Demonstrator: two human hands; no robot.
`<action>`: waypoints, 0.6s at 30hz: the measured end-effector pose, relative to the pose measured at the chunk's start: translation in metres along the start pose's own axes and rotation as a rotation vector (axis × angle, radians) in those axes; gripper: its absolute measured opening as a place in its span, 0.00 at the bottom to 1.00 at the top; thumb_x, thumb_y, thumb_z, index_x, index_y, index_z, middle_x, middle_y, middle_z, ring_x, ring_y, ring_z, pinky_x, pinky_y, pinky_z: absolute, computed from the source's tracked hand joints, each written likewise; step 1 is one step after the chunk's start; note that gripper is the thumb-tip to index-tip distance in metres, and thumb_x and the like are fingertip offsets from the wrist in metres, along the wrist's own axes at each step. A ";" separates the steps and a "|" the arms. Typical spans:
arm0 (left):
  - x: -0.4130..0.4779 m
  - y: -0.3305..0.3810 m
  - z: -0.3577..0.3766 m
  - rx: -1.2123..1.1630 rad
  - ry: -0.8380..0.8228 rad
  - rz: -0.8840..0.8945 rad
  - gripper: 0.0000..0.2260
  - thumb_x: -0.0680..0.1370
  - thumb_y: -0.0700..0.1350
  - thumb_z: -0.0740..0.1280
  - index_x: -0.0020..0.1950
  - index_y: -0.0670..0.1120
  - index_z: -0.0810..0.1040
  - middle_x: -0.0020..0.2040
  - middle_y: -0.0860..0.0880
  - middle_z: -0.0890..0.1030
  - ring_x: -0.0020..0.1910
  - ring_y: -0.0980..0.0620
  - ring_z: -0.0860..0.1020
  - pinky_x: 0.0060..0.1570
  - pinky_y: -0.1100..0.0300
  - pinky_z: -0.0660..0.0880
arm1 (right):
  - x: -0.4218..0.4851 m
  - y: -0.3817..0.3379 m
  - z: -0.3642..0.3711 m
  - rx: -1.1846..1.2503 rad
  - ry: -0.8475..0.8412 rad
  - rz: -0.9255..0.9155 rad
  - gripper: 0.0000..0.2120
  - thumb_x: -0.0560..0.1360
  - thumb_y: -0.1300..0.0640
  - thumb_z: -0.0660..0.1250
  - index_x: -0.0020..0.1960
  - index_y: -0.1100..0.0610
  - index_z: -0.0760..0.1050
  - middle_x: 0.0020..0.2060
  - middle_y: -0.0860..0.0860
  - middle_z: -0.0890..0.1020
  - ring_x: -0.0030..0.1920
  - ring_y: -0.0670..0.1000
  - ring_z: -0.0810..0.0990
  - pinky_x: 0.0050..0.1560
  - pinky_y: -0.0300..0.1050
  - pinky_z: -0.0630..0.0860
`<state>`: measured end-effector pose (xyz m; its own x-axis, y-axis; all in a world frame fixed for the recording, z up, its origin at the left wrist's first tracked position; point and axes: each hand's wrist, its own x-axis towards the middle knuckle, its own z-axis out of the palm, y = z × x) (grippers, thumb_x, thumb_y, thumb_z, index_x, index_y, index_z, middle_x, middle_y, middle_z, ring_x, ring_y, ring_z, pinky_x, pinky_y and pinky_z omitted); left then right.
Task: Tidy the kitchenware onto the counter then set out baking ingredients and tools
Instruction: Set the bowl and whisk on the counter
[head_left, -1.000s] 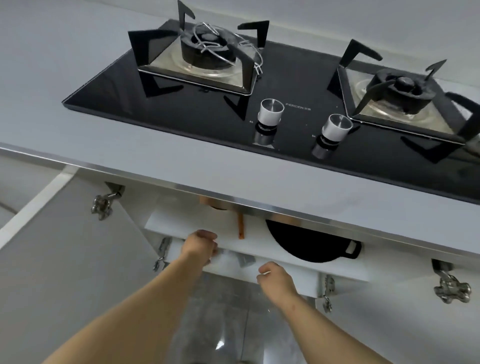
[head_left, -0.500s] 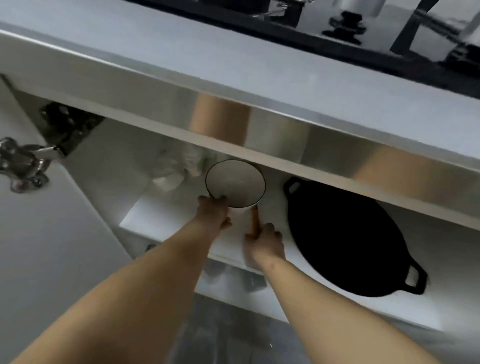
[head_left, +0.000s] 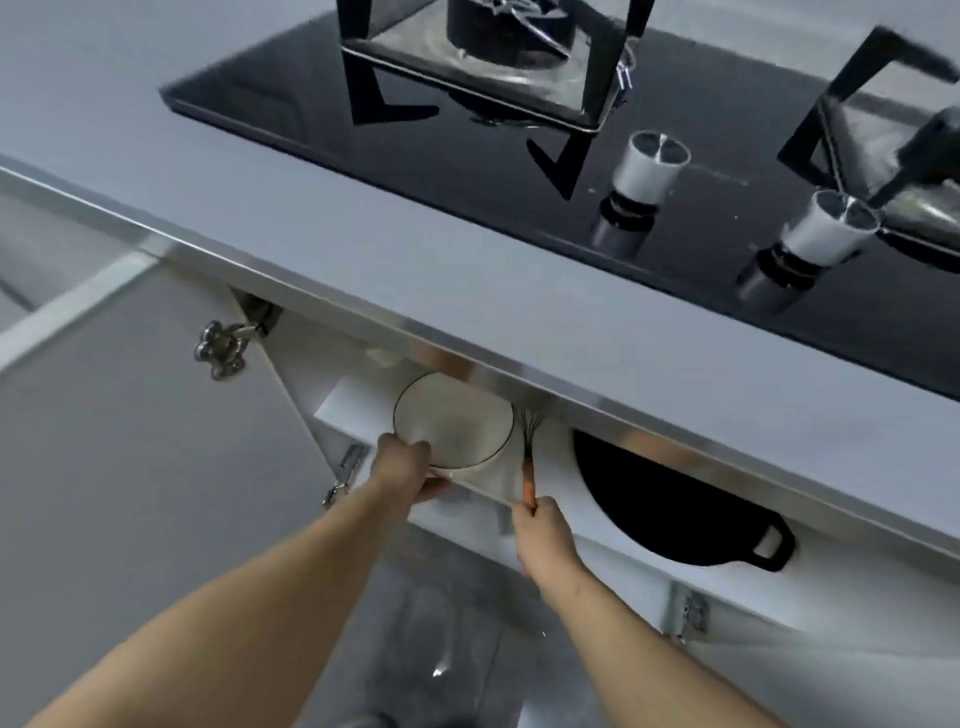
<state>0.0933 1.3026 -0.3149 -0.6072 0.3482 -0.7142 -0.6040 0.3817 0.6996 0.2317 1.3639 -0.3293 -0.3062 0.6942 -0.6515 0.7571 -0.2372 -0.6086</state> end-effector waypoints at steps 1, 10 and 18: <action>-0.021 0.003 -0.008 -0.002 0.025 -0.013 0.11 0.78 0.34 0.55 0.60 0.39 0.65 0.52 0.39 0.72 0.39 0.40 0.78 0.23 0.61 0.78 | -0.020 -0.001 -0.004 -0.005 -0.025 0.007 0.07 0.80 0.57 0.52 0.52 0.60 0.66 0.34 0.50 0.68 0.33 0.49 0.68 0.39 0.44 0.68; -0.155 0.020 -0.085 0.077 0.135 -0.091 0.15 0.77 0.34 0.55 0.63 0.35 0.67 0.44 0.37 0.75 0.30 0.43 0.76 0.25 0.54 0.78 | -0.178 -0.047 -0.026 0.008 -0.115 0.019 0.11 0.81 0.53 0.52 0.52 0.59 0.67 0.34 0.51 0.69 0.32 0.49 0.69 0.27 0.40 0.69; -0.251 0.024 -0.121 0.072 0.194 0.008 0.13 0.77 0.34 0.53 0.61 0.35 0.64 0.38 0.39 0.74 0.24 0.43 0.76 0.20 0.57 0.76 | -0.257 -0.055 -0.044 -0.014 -0.129 -0.105 0.18 0.80 0.44 0.51 0.52 0.56 0.71 0.35 0.52 0.71 0.32 0.50 0.70 0.30 0.43 0.72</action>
<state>0.1689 1.1204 -0.1161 -0.7041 0.1833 -0.6861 -0.5642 0.4424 0.6972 0.2940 1.2280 -0.1085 -0.4544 0.6215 -0.6381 0.7251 -0.1580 -0.6703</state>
